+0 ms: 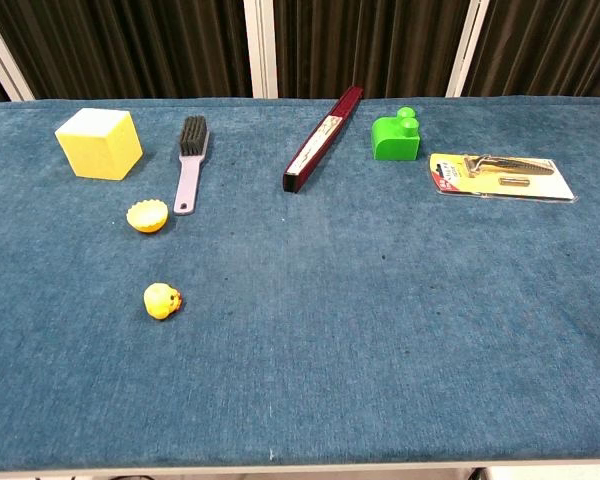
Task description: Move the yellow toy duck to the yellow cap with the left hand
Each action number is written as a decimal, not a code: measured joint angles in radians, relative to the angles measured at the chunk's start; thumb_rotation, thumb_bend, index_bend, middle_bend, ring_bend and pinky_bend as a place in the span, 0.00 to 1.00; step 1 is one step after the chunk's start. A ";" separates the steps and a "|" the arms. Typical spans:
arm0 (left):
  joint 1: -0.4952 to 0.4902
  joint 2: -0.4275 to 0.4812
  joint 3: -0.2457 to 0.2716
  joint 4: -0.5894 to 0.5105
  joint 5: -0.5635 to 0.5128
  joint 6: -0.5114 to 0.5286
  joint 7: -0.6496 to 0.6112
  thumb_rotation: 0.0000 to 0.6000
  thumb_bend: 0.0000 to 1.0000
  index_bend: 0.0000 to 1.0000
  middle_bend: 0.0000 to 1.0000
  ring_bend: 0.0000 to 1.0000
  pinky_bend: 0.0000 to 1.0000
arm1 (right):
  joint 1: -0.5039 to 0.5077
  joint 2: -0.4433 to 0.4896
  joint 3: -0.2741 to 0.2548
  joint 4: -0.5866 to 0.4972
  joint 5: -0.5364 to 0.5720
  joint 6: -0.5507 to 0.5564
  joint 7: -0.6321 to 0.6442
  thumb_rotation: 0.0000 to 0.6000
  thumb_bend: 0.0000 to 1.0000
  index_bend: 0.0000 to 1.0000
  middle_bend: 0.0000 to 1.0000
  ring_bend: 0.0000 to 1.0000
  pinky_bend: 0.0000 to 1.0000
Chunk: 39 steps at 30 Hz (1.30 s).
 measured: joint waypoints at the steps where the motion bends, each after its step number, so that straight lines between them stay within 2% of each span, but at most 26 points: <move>1: -0.001 -0.002 -0.001 0.001 -0.001 0.000 0.005 1.00 0.29 0.21 0.13 0.05 0.00 | 0.001 0.000 0.001 -0.001 0.001 -0.001 -0.001 1.00 0.22 0.00 0.00 0.00 0.02; 7: -0.009 -0.005 0.000 -0.003 0.012 -0.006 0.011 1.00 0.29 0.21 0.13 0.05 0.00 | 0.007 0.006 0.005 -0.007 0.005 -0.007 -0.009 1.00 0.22 0.00 0.00 0.00 0.02; 13: -0.044 -0.017 0.007 -0.011 0.077 -0.029 0.012 1.00 0.25 0.22 0.13 0.05 0.00 | 0.004 0.011 0.009 -0.006 0.001 0.010 -0.004 1.00 0.22 0.00 0.00 0.00 0.02; 19: -0.141 -0.054 0.020 -0.022 0.168 -0.141 0.030 1.00 0.20 0.24 0.13 0.06 0.00 | -0.011 0.020 0.011 -0.008 0.004 0.035 -0.004 1.00 0.22 0.00 0.00 0.00 0.02; 25: -0.265 -0.136 0.027 -0.020 0.217 -0.315 0.062 1.00 0.20 0.26 0.13 0.06 0.00 | -0.013 0.023 0.011 -0.013 0.014 0.030 -0.010 1.00 0.22 0.00 0.00 0.00 0.02; 32: -0.392 -0.278 0.014 0.027 0.184 -0.486 0.102 1.00 0.21 0.28 0.13 0.06 0.00 | -0.012 0.023 0.011 -0.014 0.025 0.017 -0.012 1.00 0.22 0.00 0.00 0.00 0.02; 39: -0.434 -0.346 -0.005 0.067 0.123 -0.525 0.152 1.00 0.24 0.31 0.13 0.05 0.00 | -0.011 0.018 0.011 -0.005 0.027 0.013 -0.007 1.00 0.22 0.00 0.00 0.00 0.02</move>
